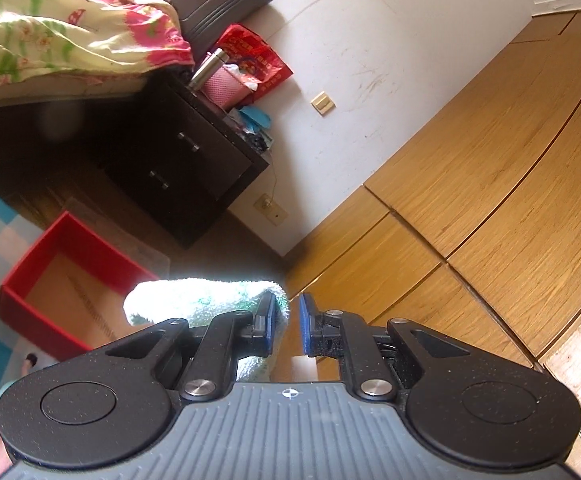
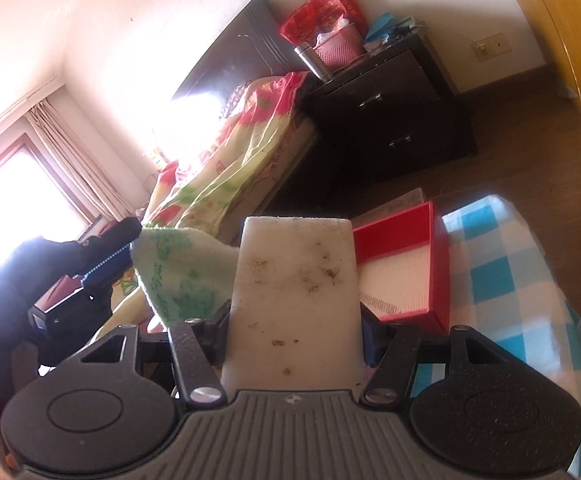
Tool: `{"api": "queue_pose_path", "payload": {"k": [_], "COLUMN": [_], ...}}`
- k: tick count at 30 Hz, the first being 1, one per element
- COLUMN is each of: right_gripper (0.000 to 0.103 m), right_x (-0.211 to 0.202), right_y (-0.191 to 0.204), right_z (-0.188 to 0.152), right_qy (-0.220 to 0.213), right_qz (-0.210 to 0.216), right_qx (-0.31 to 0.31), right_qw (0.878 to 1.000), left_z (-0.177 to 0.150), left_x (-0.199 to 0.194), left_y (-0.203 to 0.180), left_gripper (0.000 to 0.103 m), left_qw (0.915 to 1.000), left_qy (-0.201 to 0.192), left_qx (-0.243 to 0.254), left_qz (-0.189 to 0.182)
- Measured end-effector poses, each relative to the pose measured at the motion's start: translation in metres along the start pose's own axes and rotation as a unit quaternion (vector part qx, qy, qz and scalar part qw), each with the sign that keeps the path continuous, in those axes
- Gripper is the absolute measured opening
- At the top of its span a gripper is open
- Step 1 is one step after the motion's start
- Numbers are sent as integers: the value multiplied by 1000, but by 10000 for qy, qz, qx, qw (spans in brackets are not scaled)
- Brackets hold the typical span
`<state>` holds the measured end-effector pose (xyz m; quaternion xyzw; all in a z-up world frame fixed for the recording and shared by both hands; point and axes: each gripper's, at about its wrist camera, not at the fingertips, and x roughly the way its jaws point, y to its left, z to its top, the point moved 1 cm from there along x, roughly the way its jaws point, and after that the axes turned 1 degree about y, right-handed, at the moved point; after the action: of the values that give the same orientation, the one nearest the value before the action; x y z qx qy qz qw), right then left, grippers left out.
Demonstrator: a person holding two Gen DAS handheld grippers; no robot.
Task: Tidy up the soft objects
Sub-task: 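Carry the towel in the left tool and sponge in the right tool over the red box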
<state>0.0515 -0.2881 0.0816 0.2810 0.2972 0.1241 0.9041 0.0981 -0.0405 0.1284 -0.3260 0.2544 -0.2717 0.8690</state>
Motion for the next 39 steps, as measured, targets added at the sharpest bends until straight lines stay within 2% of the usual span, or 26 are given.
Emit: {"api": "queue_pose_path", "payload": {"k": [7,12,24,32,39], "right_gripper": [37,37,37,37,37], "right_x": [39,74,138,169,180], "right_y": [8,11,-5,-13,-3], "right_z": [28,40,48,47,45], "right_qy": [-66,-15,294,752,1023], "right_qz": [-146,-249,-645,-1142,-1379], "right_qx": [-201,-356,-604,-854,-1235], "right_qw": [9997,9991,9957,9869,9774], "left_z": [22,33,34,24,21], "left_x": [21,41,86,112,115], "left_y": [15,29,66,87,93], "left_gripper": [10,10,10,10,10], "left_qw": [9998,9998,9967,9876,9821], "left_qy": [-105,-124,103,467,592], "left_qx": [-103,-184,-74,77,159], "left_qz": [-99,13,805,1496,1783]}}
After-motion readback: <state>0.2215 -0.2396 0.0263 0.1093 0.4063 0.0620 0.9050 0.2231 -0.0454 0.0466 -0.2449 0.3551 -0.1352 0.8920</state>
